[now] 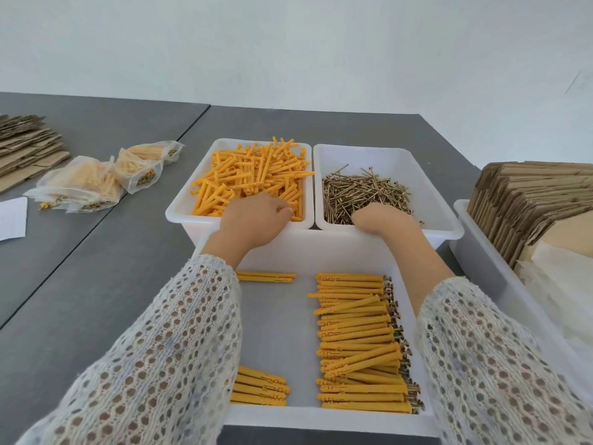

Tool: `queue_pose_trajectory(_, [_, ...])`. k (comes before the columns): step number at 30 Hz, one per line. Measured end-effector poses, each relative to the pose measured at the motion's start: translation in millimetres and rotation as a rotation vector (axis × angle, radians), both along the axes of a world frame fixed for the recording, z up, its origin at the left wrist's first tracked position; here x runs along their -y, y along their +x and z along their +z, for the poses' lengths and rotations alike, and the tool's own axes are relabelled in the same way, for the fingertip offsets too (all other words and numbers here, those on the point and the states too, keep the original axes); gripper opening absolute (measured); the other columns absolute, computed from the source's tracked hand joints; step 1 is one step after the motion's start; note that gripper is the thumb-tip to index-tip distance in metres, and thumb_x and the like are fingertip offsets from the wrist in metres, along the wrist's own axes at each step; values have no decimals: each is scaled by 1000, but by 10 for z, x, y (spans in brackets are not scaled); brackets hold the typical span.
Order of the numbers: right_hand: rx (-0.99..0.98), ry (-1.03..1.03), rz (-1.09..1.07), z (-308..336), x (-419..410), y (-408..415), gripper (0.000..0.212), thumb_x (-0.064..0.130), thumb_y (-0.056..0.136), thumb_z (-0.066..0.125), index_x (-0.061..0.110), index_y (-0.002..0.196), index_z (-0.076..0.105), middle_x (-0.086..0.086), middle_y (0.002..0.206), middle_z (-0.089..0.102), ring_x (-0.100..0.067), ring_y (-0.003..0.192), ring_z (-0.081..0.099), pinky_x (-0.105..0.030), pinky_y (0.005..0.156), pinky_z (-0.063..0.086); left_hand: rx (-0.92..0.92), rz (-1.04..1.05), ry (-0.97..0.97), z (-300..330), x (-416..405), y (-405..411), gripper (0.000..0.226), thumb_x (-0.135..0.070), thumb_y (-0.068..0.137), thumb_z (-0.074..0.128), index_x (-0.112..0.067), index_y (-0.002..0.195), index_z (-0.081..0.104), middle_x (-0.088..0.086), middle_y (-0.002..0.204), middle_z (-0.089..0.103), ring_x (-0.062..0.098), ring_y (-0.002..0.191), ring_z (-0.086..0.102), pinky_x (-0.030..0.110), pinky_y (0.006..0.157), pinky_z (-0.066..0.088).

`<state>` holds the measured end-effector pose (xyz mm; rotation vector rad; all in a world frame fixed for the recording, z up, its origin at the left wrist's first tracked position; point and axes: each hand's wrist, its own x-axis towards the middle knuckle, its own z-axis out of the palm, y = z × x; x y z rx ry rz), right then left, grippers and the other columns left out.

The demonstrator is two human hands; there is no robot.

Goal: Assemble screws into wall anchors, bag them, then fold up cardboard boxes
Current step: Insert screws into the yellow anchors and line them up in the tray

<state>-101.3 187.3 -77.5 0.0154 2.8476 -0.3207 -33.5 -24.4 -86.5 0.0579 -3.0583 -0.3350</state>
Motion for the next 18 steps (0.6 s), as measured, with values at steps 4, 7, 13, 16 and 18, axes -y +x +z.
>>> queue_pose_trajectory(4, [-18, -46, -10, -7, -22, -20, 30, 29, 91, 38, 10, 106, 56, -6, 104, 60, -28, 98, 57, -45, 96, 46, -34, 2, 127, 4, 21, 15, 30, -27, 97, 39, -29, 103, 68, -11, 86, 63, 17, 77, 58, 29, 60, 39])
queue_pose_trajectory(7, [-102, -78, -10, -25, -25, 3, 15, 22, 87, 41, 14, 81, 52, -3, 83, 57, -22, 75, 52, -37, 78, 43, -101, -2, 249, -14, 30, -3, 23, -19, 92, 47, -27, 94, 69, -11, 78, 62, 13, 70, 56, 28, 56, 40])
queue_pose_trajectory(13, [-198, -182, 76, -63, -66, -21, 19, 12, 83, 43, 17, 66, 36, 1, 63, 38, -19, 57, 34, -28, 53, 26, -338, -38, 415, -70, 13, -26, 25, -9, 94, 55, -27, 95, 72, -13, 90, 63, 7, 74, 58, 23, 61, 42])
queue_pose_trajectory(16, [-229, -245, 99, -72, -83, -34, 15, 9, 84, 42, 16, 71, 42, 1, 66, 43, -19, 61, 39, -29, 56, 32, -414, -98, 415, -87, 5, -33, 27, -1, 93, 56, -18, 106, 72, -2, 106, 64, 11, 91, 58, 21, 79, 40])
queue_pose_trajectory(18, [-344, -363, 63, -85, -78, -30, 15, 10, 87, 43, 16, 74, 47, 1, 67, 48, -19, 64, 44, -28, 56, 34, -445, -116, 407, -81, -2, -33, 27, 1, 92, 59, -16, 110, 72, 0, 109, 64, 10, 91, 58, 20, 80, 40])
